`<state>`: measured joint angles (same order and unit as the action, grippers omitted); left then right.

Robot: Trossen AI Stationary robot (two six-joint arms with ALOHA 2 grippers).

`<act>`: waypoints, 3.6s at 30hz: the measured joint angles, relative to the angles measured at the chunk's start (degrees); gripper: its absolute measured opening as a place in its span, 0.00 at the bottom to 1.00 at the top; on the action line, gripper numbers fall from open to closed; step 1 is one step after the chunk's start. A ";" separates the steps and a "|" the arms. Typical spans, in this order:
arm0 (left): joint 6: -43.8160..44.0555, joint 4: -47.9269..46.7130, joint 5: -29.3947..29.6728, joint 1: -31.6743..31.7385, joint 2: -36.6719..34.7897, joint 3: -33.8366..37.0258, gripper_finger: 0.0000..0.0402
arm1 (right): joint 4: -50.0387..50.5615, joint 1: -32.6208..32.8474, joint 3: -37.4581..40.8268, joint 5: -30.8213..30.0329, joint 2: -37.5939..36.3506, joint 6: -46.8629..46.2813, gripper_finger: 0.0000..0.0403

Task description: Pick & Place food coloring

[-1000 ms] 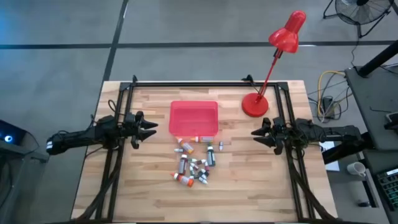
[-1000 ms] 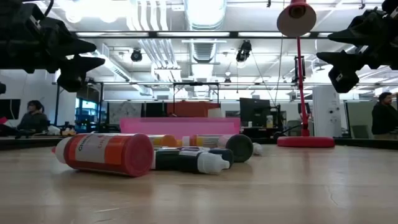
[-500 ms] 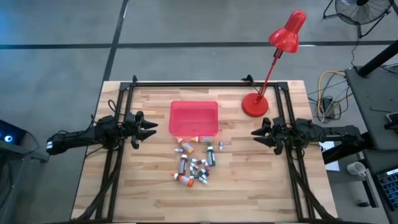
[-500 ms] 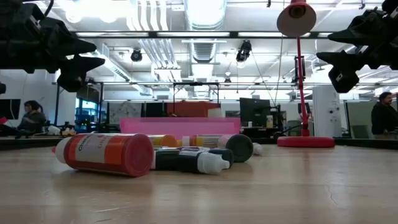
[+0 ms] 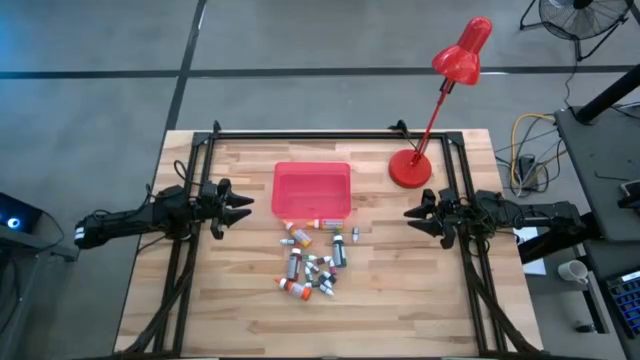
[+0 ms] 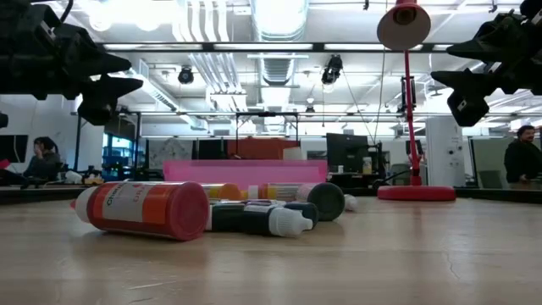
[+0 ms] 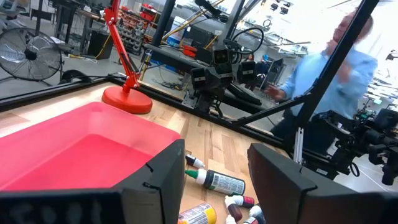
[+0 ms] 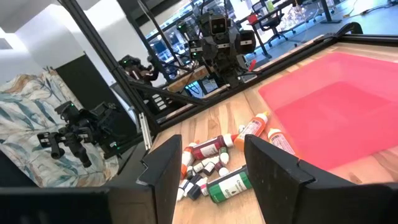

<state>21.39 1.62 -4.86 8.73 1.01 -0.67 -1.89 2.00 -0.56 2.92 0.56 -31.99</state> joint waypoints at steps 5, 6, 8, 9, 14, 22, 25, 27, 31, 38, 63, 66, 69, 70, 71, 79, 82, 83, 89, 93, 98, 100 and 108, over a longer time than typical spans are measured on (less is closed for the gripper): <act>-0.01 0.01 0.01 0.00 0.01 0.00 0.37 | 0.00 0.01 0.00 -0.01 0.00 0.00 0.41; 0.01 0.01 0.01 0.01 0.00 0.00 0.37 | 0.00 0.02 0.00 -0.01 0.00 0.00 0.41; 0.02 -0.01 0.00 0.00 0.00 0.00 0.37 | -0.01 0.01 0.00 -0.01 0.00 0.00 0.41; 0.00 0.01 0.02 -0.01 0.01 0.00 0.37 | 0.00 0.00 0.00 0.00 0.02 0.00 0.41; 0.01 0.00 0.00 0.00 0.01 0.00 0.37 | -0.01 0.02 0.00 0.00 0.00 0.00 0.41; 0.00 0.00 0.01 0.00 0.00 0.00 0.37 | 0.00 0.01 0.01 -0.01 0.00 0.00 0.41; 0.00 0.01 0.02 -0.02 -0.01 0.00 0.37 | 0.00 0.01 0.00 -0.01 0.00 0.00 0.41; -0.01 0.01 0.00 0.00 0.00 0.00 0.37 | 0.00 0.01 0.00 -0.02 0.00 0.00 0.41; 0.01 0.01 0.01 0.01 0.00 0.00 0.37 | -0.02 0.02 0.00 0.00 0.00 0.00 0.41; 0.01 0.00 0.01 0.01 0.01 0.00 0.37 | -0.01 0.02 0.00 -0.01 0.00 0.00 0.41; 0.00 0.01 0.00 0.00 0.01 0.00 0.37 | -6.96 -0.01 0.02 -23.10 0.80 -32.62 0.41; 0.02 -0.06 -0.01 0.00 0.01 0.00 0.37 | -9.98 0.00 -0.02 -27.06 1.99 -32.76 0.41; -0.01 -0.06 0.00 -0.01 0.01 0.00 0.37 | -13.65 0.00 -0.02 -27.36 4.25 -34.16 0.41; -0.01 -0.06 0.00 -0.02 0.01 0.00 0.37 | -15.13 0.00 -0.02 -27.89 5.18 -34.92 0.41; -0.01 -0.06 0.02 -0.02 0.01 0.00 0.37 | -16.25 0.00 -0.02 -28.76 6.14 -35.30 0.41; 0.00 -0.08 0.02 -0.01 0.01 0.00 0.37 | -23.16 -0.02 0.02 -40.27 15.06 -35.50 0.41; 0.02 -0.08 0.00 -0.01 0.01 0.00 0.37 | -30.42 -0.02 0.00 -36.83 19.11 -35.89 0.41; -0.01 -0.08 0.02 0.00 0.01 0.00 0.37 | -31.38 -0.08 0.00 -36.03 20.31 -35.67 0.41; 0.02 -0.10 0.01 -0.01 0.01 0.00 0.37 | -30.80 -1.55 -0.63 -28.36 29.00 -34.33 0.41; -0.01 -0.10 0.02 0.00 0.01 0.00 0.37 | -22.95 -1.53 -5.22 -27.74 37.43 -30.54 0.41; 0.01 -0.10 0.02 0.00 0.01 0.00 0.37 | -8.02 -1.54 -14.63 -26.65 48.70 -29.53 0.41; 0.02 -0.10 0.01 -0.01 0.01 0.00 0.37 | -3.78 -1.55 -18.26 -26.16 53.05 -29.81 0.41; 0.00 -0.11 0.02 0.00 0.01 0.00 0.37 | 5.57 -1.53 -29.54 -11.93 70.25 -43.99 0.41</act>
<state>21.40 1.51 -4.84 8.73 1.02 -0.67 3.68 0.47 -30.10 -9.01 70.81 -75.98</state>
